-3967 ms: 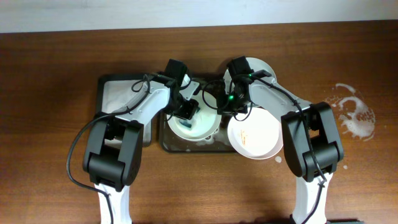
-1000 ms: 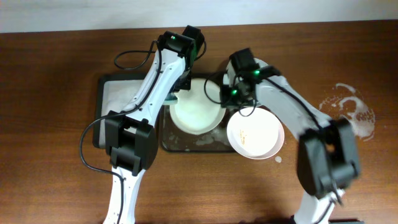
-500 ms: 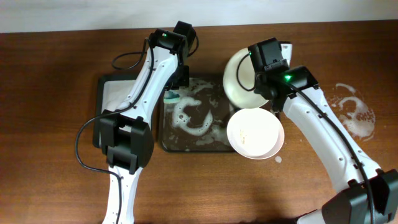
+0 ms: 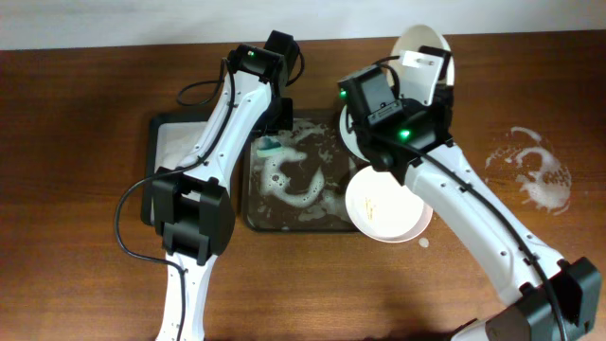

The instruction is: Clean dirty plates on tray and stack at the side

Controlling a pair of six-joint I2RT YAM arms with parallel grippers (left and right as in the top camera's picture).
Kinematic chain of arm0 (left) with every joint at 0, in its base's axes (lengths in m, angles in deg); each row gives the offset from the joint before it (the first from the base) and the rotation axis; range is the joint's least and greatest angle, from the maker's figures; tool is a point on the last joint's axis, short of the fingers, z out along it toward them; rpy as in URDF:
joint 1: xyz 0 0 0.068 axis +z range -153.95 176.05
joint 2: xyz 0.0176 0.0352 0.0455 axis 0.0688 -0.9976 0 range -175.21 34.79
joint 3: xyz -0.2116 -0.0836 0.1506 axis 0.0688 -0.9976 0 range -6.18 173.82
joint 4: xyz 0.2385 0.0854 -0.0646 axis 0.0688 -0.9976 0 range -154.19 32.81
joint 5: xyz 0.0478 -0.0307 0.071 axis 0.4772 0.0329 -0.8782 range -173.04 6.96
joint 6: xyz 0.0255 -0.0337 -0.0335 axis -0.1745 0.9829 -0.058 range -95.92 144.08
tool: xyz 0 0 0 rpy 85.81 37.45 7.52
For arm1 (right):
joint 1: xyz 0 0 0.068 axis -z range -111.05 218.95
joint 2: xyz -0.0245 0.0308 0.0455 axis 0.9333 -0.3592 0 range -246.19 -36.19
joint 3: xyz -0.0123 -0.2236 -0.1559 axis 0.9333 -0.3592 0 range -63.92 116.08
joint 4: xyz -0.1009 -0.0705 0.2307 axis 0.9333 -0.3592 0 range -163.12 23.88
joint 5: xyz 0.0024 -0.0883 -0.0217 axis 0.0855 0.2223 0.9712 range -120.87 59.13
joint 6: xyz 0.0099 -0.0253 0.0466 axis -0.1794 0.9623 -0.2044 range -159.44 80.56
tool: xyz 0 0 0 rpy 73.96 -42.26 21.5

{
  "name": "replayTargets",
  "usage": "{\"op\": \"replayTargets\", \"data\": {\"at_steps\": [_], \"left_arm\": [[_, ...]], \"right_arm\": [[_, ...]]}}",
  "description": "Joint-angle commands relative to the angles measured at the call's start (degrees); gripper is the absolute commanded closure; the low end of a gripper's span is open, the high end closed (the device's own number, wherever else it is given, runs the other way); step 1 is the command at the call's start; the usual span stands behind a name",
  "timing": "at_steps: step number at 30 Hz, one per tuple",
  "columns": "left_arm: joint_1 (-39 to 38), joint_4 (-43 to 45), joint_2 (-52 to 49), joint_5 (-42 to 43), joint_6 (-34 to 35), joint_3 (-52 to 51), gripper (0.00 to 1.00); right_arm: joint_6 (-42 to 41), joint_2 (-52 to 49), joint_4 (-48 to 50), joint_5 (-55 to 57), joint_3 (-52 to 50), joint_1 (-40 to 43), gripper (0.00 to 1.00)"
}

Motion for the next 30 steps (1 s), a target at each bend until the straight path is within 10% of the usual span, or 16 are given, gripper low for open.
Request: {"op": "replayTargets", "data": {"at_steps": [1,30], "left_arm": [[0.09,-0.24,0.22,0.57,0.48,0.85,0.99],[0.57,0.13,0.22,0.55,0.5,0.85,0.99]], "right_arm": [[5.42,-1.09,2.14,4.37,0.55,-0.46,0.96],[16.24,-3.96,2.25,10.71,0.5,-2.69,0.96]]}}
